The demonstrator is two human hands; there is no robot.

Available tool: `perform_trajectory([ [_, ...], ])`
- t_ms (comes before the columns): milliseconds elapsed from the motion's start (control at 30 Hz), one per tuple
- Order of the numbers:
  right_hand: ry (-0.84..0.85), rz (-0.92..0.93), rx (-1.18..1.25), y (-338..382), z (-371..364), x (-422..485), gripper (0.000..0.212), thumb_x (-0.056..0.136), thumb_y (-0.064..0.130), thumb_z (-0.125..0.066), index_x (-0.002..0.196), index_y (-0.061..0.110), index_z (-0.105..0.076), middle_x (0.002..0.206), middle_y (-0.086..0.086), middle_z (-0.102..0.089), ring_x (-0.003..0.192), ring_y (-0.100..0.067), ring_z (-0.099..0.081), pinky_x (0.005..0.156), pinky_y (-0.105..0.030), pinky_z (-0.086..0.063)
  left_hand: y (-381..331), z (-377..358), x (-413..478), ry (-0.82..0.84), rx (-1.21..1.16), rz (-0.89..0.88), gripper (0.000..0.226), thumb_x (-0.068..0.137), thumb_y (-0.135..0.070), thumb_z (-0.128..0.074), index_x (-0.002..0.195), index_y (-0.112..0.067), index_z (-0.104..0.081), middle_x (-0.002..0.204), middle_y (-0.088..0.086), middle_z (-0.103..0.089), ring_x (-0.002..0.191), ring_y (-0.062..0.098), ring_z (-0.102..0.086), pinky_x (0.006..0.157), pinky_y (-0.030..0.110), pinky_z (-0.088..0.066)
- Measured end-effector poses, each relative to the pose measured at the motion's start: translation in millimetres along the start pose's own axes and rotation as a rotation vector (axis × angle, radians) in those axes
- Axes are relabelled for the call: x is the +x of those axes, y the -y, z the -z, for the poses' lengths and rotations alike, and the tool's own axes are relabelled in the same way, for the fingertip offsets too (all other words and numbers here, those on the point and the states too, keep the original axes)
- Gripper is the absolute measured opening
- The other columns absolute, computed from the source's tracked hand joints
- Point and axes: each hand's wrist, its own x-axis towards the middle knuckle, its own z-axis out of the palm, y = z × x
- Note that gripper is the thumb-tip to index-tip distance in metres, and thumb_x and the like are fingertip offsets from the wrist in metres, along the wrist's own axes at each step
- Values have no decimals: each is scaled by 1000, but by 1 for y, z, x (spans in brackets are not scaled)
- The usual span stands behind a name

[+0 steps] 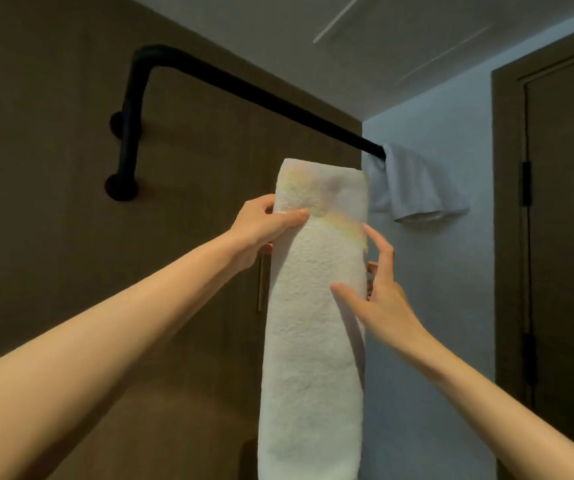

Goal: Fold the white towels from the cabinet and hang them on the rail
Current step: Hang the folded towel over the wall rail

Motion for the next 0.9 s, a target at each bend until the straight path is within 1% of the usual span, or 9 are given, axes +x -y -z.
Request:
perform_trajectory([
  [67, -59, 15, 10, -2, 7, 8, 78, 90, 19, -66, 137, 57, -17, 141, 6, -45, 124, -5, -51, 102, -35, -47, -12, -8, 16, -1, -27, -21, 34, 86, -30, -70, 116, -17, -60, 106, 1, -66, 92, 15, -62, 66, 26, -47],
  [133, -129, 59, 23, 0, 14, 20, 73, 91, 13, -65, 143, 45, -26, 149, 16, -36, 135, -3, -38, 114, -41, -35, -21, -15, 31, 7, -48, -53, 38, 86, -31, -70, 119, -15, -60, 105, 1, -65, 90, 15, -61, 65, 26, -46],
  [233, -228, 98, 19, 10, 22, 44, 67, 89, 5, -64, 143, 34, -35, 145, 21, -38, 134, 2, -37, 115, -38, -33, -33, -22, 52, -28, -109, -95, 43, 86, -35, -70, 122, -16, -58, 108, 1, -65, 85, 12, -60, 60, 23, -44],
  [300, -277, 123, 15, 16, 28, 63, 66, 89, 3, -63, 142, 31, -38, 145, 15, -42, 135, -4, -40, 114, -40, -34, -41, -23, 68, -23, -155, -109, 47, 88, -36, -67, 128, -16, -53, 115, 3, -64, 88, 13, -60, 61, 24, -46],
  [367, -311, 148, 3, 22, 33, 81, 63, 89, 1, -63, 142, 26, -41, 145, 7, -45, 134, -11, -43, 113, -41, -36, -47, -23, 83, 24, -192, -131, 48, 91, -33, -64, 134, -17, -49, 122, 6, -62, 96, 19, -62, 73, 32, -53],
  [467, -326, 163, 11, 27, 43, 107, 59, 91, 2, -62, 143, 23, -43, 137, 10, -47, 130, -12, -47, 110, -38, -40, -50, -22, 100, 116, -230, -148, 50, 87, -30, -67, 133, -20, -48, 121, 7, -64, 106, 27, -63, 91, 46, -53],
  [633, -370, 151, -28, 18, 61, 151, 58, 92, 4, -62, 144, 21, -43, 143, 3, -46, 129, -15, -47, 108, -35, -41, -35, -34, 123, 202, -155, -139, 30, 91, -25, -65, 119, -26, -54, 113, 0, -67, 100, 18, -65, 85, 35, -55],
  [800, -410, 163, -31, -12, 87, 203, 58, 91, 9, -63, 144, 26, -44, 146, 1, -45, 131, -15, -45, 111, -36, -39, -13, -55, 144, 190, -103, -149, 30, 87, -21, -69, 115, -21, -57, 107, 0, -68, 93, 16, -67, 71, 27, -55],
  [900, -432, 195, -13, -27, 103, 239, 57, 90, 10, -64, 142, 25, -47, 144, 1, -48, 129, -15, -47, 110, -34, -40, -3, -73, 164, 94, -128, -188, 49, 83, -18, -73, 127, -16, -52, 114, 3, -65, 96, 20, -66, 75, 31, -57],
])
